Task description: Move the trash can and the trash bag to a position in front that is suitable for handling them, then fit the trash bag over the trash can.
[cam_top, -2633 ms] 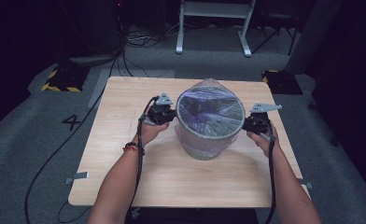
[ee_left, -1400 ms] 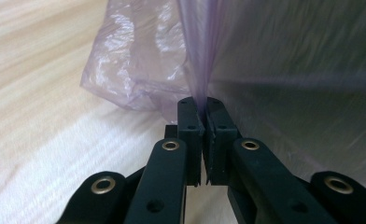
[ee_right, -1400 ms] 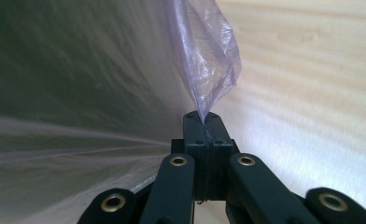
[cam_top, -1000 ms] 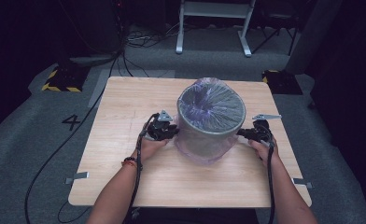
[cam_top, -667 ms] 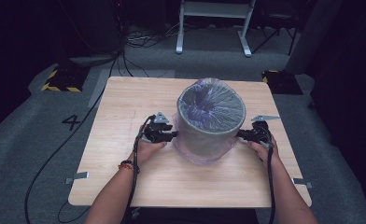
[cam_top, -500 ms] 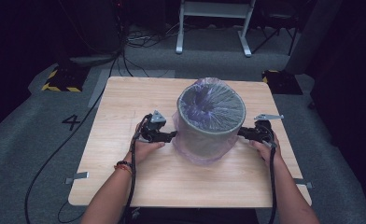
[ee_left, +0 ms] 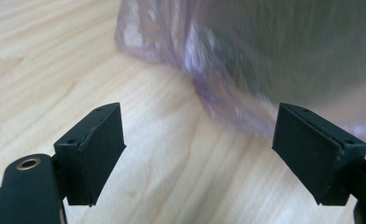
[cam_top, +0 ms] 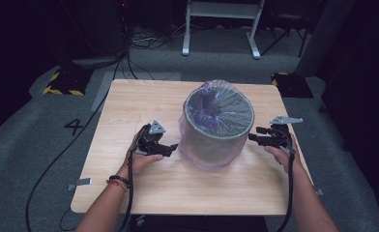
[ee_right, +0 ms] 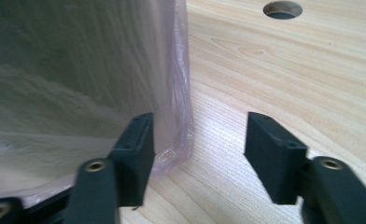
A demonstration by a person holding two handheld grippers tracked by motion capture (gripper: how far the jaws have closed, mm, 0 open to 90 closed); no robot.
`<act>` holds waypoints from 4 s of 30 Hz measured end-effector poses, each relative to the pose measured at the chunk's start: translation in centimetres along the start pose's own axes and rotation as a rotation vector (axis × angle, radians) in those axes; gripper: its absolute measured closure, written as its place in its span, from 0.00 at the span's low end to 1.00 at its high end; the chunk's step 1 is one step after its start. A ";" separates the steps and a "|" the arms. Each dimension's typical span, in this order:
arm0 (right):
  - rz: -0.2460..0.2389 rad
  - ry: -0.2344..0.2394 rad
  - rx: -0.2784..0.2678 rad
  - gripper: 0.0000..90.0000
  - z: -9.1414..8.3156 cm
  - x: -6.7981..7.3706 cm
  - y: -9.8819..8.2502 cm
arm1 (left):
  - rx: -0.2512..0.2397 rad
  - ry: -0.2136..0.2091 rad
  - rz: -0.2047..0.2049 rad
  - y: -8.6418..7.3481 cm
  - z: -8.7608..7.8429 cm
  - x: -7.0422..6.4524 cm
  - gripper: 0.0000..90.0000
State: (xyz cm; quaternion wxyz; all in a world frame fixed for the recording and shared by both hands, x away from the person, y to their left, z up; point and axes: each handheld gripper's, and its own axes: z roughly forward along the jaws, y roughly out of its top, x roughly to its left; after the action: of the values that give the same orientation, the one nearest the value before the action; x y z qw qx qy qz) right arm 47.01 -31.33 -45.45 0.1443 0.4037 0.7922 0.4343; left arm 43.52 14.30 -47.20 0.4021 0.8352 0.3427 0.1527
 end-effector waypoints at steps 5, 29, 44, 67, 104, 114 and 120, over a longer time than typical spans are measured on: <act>-0.050 0.003 -0.003 0.30 -0.1 0.6 0.1 | 0.026 -0.019 0.008 -0.9 -0.5 -0.6 0.18; -0.153 0.003 -0.160 0.25 -3.9 2.6 2.3 | 0.100 -0.048 0.062 -4.5 -0.5 -3.0 0.17; -0.240 0.032 -0.245 0.24 -6.5 4.7 5.0 | 0.098 -0.048 0.057 -4.8 -0.8 -3.1 0.17; -0.273 0.066 -0.299 0.22 -9.4 5.1 6.1 | 0.096 -0.052 0.061 -4.8 -0.8 -3.1 0.17; -0.319 0.111 -0.276 0.20 -8.4 7.3 12.4 | 0.096 -0.051 0.063 -4.8 -0.8 -3.1 0.17; -0.350 0.129 -0.239 0.19 -6.9 9.3 13.7 | 0.096 -0.055 0.065 -4.8 -0.8 -3.1 0.17; -0.379 0.108 -0.194 0.19 -5.7 10.2 14.1 | 0.097 -0.058 0.067 -4.8 -0.7 -3.0 0.17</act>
State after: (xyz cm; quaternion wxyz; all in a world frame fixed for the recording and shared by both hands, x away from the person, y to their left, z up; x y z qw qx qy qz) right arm 44.47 -22.58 -29.57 0.2188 0.2079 0.8149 0.4948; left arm 38.80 14.72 -50.36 0.3658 0.8687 0.3096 0.1250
